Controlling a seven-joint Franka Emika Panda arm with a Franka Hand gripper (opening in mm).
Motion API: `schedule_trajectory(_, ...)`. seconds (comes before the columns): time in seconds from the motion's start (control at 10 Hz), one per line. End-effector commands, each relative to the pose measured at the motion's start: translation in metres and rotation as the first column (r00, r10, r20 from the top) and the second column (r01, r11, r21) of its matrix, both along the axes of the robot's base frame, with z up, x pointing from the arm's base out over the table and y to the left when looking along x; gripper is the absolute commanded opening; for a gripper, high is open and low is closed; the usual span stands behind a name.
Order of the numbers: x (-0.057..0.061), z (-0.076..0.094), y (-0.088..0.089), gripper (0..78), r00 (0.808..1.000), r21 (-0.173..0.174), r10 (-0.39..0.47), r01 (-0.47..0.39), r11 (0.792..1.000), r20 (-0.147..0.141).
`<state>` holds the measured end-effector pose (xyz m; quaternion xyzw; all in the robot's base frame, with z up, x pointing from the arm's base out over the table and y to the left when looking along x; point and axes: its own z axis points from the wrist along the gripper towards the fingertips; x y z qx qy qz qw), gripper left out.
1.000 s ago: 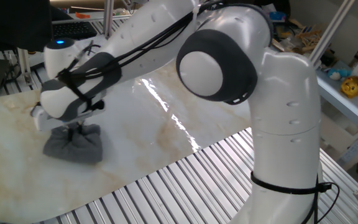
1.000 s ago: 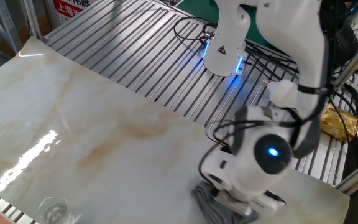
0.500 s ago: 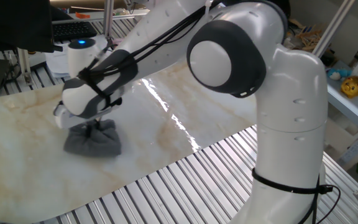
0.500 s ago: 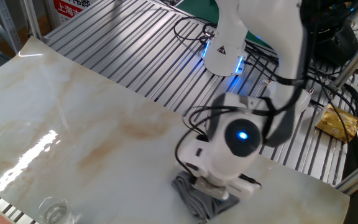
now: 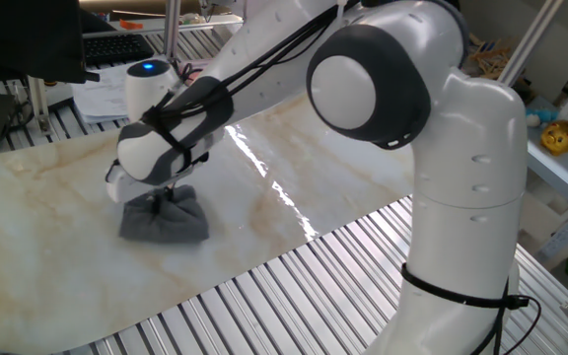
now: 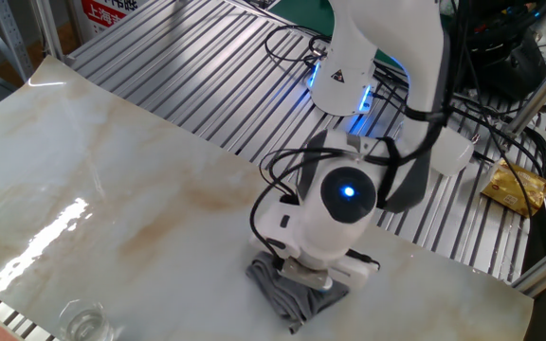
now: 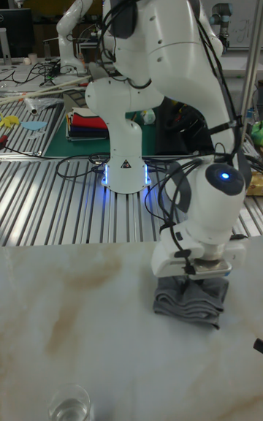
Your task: Clean the tabletop with a sponge
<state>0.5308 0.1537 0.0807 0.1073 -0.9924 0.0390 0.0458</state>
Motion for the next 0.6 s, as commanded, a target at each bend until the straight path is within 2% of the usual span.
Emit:
schedule_trajectory(0.1,0.001,0.002,-0.002,1.2,1.000,-0.004,0.011,-0.011,1.000,0.003)
schedule_trajectory(0.2,0.002,0.000,0.001,1.2,1.000,0.020,0.001,-0.001,1.000,0.005)
schedule_trajectory(0.3,0.003,-0.001,0.005,1.2,1.000,0.024,-0.004,0.004,1.000,0.005)
schedule_trajectory(0.4,0.005,-0.003,0.022,1.2,1.000,0.024,-0.024,0.024,0.999,0.006)
schedule_trajectory(0.5,0.006,-0.003,0.026,1.2,1.000,0.024,-0.031,0.030,0.999,0.007)
schedule_trajectory(0.6,0.006,-0.003,0.060,1.2,0.996,0.026,-0.088,0.088,0.996,0.008)
